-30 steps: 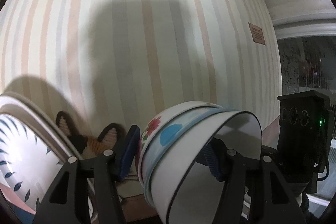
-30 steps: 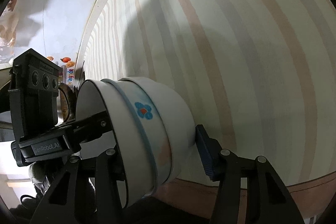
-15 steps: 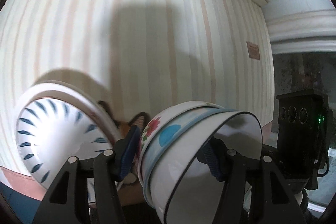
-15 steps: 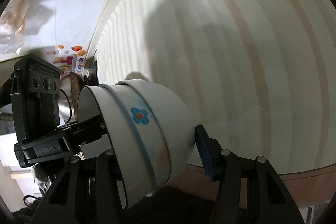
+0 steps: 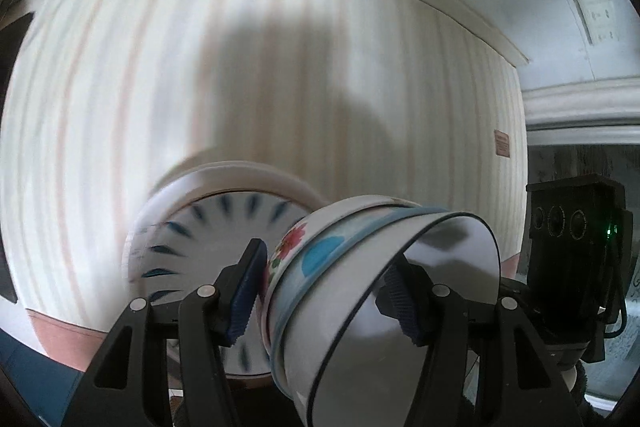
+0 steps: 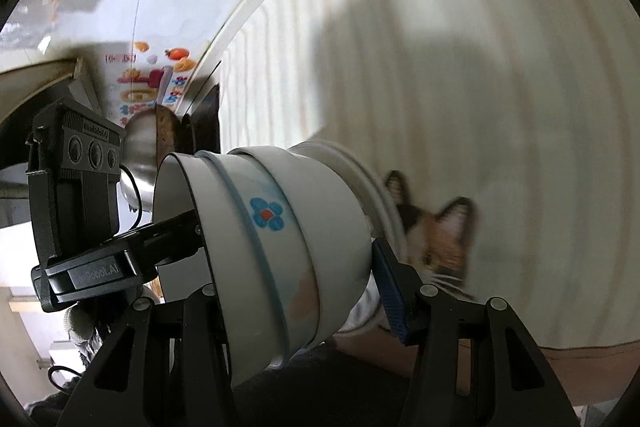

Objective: Organize plates and bowls
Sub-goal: 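Lift the bowl stack and carry it over the plate stack, then lower the bowl stack onto the plates and open both grippers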

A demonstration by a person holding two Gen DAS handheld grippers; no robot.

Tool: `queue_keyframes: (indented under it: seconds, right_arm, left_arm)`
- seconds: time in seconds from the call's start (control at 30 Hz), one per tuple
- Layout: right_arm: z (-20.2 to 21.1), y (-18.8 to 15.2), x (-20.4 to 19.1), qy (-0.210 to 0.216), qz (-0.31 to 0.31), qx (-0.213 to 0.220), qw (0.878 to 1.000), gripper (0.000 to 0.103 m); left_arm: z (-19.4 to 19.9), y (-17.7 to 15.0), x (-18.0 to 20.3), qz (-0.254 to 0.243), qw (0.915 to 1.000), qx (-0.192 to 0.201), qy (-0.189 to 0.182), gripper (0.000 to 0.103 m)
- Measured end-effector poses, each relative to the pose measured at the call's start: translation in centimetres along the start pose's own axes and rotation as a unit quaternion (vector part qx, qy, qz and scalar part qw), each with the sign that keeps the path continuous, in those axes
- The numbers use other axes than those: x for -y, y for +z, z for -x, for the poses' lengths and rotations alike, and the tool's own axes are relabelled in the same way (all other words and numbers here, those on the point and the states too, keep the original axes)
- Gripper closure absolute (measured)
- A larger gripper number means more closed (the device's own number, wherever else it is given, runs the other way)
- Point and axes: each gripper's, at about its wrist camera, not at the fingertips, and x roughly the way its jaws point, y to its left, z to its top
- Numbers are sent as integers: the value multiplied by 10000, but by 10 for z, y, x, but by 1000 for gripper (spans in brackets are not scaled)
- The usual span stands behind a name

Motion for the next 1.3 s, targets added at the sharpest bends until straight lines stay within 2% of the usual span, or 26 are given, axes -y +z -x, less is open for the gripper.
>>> queue_keyframes:
  seconds: [0.27, 0.6, 0.9, 1.3]
  right_arm:
    - [-50, 1, -23, -66, 104, -274, 9995, 47]
    - [-94, 6, -24, -329, 45, -406, 9986, 48]
    - [-103, 4, -15, -433, -27, -417, 9982, 48]
    - [-110, 8, -24, -583, 17, -440, 9973, 48]
  left_arm:
    - [-5, -9, -43, 266, 9996, 9, 10, 47]
    - [-24, -8, -64, 324, 9995, -30, -24, 47]
    - [-33, -7, -69, 278, 9996, -68, -32, 47]
    - [-36, -9, -73, 277, 9996, -86, -63, 47]
